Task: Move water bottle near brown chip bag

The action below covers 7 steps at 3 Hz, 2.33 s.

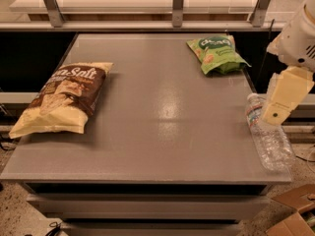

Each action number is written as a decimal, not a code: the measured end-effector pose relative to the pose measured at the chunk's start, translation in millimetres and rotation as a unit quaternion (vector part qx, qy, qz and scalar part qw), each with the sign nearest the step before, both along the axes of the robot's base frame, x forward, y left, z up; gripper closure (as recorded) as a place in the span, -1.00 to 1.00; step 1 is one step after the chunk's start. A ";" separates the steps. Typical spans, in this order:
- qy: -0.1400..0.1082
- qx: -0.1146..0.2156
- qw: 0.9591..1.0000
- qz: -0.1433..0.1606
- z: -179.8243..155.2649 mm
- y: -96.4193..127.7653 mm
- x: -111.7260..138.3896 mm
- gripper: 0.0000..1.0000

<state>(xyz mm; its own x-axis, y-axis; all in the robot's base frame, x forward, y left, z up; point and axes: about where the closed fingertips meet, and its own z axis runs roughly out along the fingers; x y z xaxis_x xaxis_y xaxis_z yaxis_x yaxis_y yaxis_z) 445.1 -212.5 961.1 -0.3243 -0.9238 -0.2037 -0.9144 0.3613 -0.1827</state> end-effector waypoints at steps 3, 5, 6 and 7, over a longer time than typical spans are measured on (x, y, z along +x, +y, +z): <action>0.067 -0.044 0.976 -0.204 -35.6 -15.2 7.0 -1.00; 0.088 -0.053 0.942 -0.320 -58.7 -27.2 -3.4 -1.00; 0.091 -0.057 0.928 -0.356 -67.8 -29.2 -5.6 -1.00; 0.091 -0.044 0.917 -0.386 -78.4 -30.8 -8.6 -1.00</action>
Offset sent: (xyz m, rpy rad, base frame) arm -0.0010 -0.0224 -0.0391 -0.1325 0.1971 -0.4793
